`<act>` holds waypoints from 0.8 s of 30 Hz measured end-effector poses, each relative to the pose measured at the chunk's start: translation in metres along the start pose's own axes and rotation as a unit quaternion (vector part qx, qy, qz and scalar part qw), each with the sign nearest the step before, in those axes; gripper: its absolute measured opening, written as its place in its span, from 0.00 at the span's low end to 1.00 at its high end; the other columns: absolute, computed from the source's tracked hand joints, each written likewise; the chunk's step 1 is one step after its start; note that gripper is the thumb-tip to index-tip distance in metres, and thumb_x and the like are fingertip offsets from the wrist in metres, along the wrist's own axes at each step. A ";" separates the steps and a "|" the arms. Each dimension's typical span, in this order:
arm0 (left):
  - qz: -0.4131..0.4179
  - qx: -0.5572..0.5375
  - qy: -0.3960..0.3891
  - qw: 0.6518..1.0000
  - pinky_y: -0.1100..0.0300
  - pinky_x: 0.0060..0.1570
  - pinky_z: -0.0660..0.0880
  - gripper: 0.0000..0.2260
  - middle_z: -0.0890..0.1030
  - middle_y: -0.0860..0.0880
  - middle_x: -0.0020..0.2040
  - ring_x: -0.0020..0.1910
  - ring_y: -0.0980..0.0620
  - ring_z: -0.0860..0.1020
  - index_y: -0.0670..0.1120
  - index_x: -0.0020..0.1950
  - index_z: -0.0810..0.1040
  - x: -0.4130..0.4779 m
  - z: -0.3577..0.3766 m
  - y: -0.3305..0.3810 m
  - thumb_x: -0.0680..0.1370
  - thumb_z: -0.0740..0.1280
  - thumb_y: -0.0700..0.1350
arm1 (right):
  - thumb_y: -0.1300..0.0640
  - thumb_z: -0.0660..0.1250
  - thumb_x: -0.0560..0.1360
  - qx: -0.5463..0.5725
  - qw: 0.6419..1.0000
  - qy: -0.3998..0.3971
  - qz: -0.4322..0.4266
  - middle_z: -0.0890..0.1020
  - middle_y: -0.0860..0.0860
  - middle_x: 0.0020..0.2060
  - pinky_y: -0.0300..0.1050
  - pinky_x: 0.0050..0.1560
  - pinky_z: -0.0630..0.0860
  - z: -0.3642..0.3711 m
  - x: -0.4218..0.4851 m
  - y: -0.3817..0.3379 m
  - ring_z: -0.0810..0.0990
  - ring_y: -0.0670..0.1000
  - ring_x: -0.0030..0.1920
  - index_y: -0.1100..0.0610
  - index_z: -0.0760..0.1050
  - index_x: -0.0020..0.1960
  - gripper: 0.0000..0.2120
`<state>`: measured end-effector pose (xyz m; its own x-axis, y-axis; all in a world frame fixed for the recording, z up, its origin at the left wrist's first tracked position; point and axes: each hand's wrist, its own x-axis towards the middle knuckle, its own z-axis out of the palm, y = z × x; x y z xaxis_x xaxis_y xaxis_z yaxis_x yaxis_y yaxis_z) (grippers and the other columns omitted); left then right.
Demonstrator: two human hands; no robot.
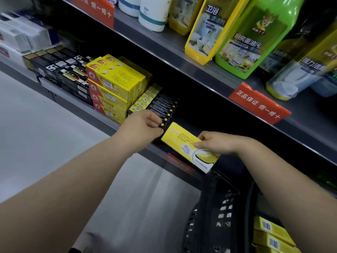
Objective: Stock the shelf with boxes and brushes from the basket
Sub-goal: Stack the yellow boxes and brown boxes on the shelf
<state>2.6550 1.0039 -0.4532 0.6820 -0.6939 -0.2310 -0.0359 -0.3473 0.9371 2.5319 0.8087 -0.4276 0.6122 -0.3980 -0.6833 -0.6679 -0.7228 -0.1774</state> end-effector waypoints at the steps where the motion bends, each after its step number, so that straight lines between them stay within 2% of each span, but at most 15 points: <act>1: -0.002 0.016 -0.013 1.000 0.63 0.42 0.74 0.06 0.79 0.52 0.46 0.43 0.55 0.77 0.50 0.48 0.77 0.000 0.003 -0.002 0.74 0.71 0.42 | 0.51 0.61 0.78 -0.023 1.000 0.002 0.020 0.75 0.52 0.41 0.44 0.42 0.68 -0.001 0.006 0.005 0.73 0.50 0.42 0.61 0.71 0.58 0.15; 4: -0.004 0.046 -0.026 0.999 0.61 0.43 0.75 0.07 0.80 0.50 0.46 0.42 0.53 0.78 0.49 0.48 0.78 0.000 0.007 -0.004 0.73 0.70 0.40 | 0.59 0.61 0.76 -0.143 0.987 -0.008 0.078 0.77 0.58 0.40 0.43 0.31 0.65 0.002 0.032 0.014 0.73 0.53 0.35 0.66 0.71 0.57 0.14; 6: -0.008 0.044 -0.012 0.999 0.63 0.40 0.75 0.07 0.80 0.50 0.45 0.41 0.54 0.78 0.49 0.47 0.77 0.002 0.005 -0.004 0.73 0.70 0.39 | 0.60 0.61 0.76 -0.195 0.975 -0.013 0.105 0.77 0.59 0.42 0.43 0.29 0.64 0.010 0.055 0.013 0.72 0.53 0.32 0.69 0.68 0.61 0.17; 9: -0.006 0.041 0.005 0.999 0.69 0.31 0.72 0.06 0.80 0.52 0.42 0.37 0.57 0.77 0.49 0.46 0.78 0.002 0.001 -0.004 0.73 0.70 0.39 | 0.55 0.61 0.78 -0.203 0.973 -0.008 0.113 0.76 0.63 0.57 0.44 0.38 0.68 0.022 0.088 0.015 0.76 0.57 0.45 0.69 0.52 0.72 0.30; 11: -0.005 0.033 0.009 0.999 0.70 0.28 0.71 0.06 0.80 0.52 0.41 0.35 0.56 0.76 0.49 0.45 0.78 0.002 -0.001 -0.005 0.74 0.69 0.38 | 0.53 0.62 0.78 -0.191 0.976 -0.004 0.108 0.74 0.64 0.60 0.46 0.42 0.68 0.032 0.106 0.016 0.75 0.59 0.48 0.65 0.45 0.74 0.35; 12: -0.005 0.035 0.010 0.999 0.68 0.31 0.73 0.06 0.80 0.52 0.41 0.36 0.55 0.77 0.49 0.44 0.78 0.002 -0.002 -0.006 0.74 0.69 0.37 | 0.52 0.63 0.78 -0.188 0.977 -0.006 0.104 0.75 0.65 0.56 0.47 0.42 0.68 0.036 0.114 0.016 0.74 0.59 0.45 0.64 0.43 0.74 0.37; 13: -0.004 0.041 0.012 0.999 0.66 0.35 0.74 0.06 0.80 0.52 0.41 0.38 0.54 0.77 0.49 0.44 0.78 0.002 -0.002 -0.007 0.73 0.69 0.37 | 0.51 0.63 0.77 -0.187 0.978 -0.010 0.096 0.75 0.64 0.49 0.47 0.41 0.68 0.041 0.119 0.016 0.72 0.58 0.40 0.63 0.43 0.74 0.37; 15: 0.000 0.051 0.011 0.999 0.66 0.36 0.73 0.07 0.80 0.52 0.40 0.38 0.55 0.77 0.49 0.43 0.78 0.002 -0.002 -0.008 0.73 0.69 0.37 | 0.52 0.64 0.77 -0.196 0.978 -0.013 0.076 0.71 0.58 0.37 0.47 0.37 0.66 0.048 0.127 0.016 0.70 0.55 0.35 0.61 0.44 0.74 0.37; 19: 0.000 0.073 0.001 0.997 0.68 0.32 0.71 0.06 0.80 0.52 0.40 0.37 0.55 0.77 0.49 0.43 0.77 0.003 0.003 -0.008 0.73 0.68 0.37 | 0.55 0.63 0.76 -0.207 0.977 -0.006 0.043 0.78 0.58 0.43 0.46 0.37 0.69 0.052 0.133 0.020 0.74 0.56 0.38 0.58 0.45 0.73 0.35; 22: -0.006 0.087 -0.007 0.996 0.65 0.34 0.71 0.06 0.80 0.52 0.40 0.38 0.54 0.78 0.48 0.45 0.78 0.004 0.007 -0.007 0.74 0.68 0.38 | 0.52 0.64 0.77 -0.213 0.977 0.001 0.017 0.73 0.55 0.36 0.44 0.30 0.66 0.053 0.135 0.021 0.72 0.53 0.33 0.57 0.48 0.72 0.33; 24: -0.010 0.098 -0.021 0.995 0.67 0.31 0.71 0.06 0.79 0.54 0.37 0.35 0.57 0.77 0.49 0.45 0.78 0.003 0.010 -0.006 0.74 0.68 0.38 | 0.52 0.64 0.76 -0.206 0.979 0.000 0.010 0.73 0.54 0.35 0.44 0.29 0.66 0.053 0.135 0.021 0.72 0.52 0.33 0.55 0.48 0.73 0.34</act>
<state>2.6497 0.9978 -0.4623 0.6537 -0.7094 -0.2635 -0.1674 -0.4751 0.8639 2.5783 0.7702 -0.5613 0.6010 -0.4146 -0.6833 -0.4531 -0.8810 0.1361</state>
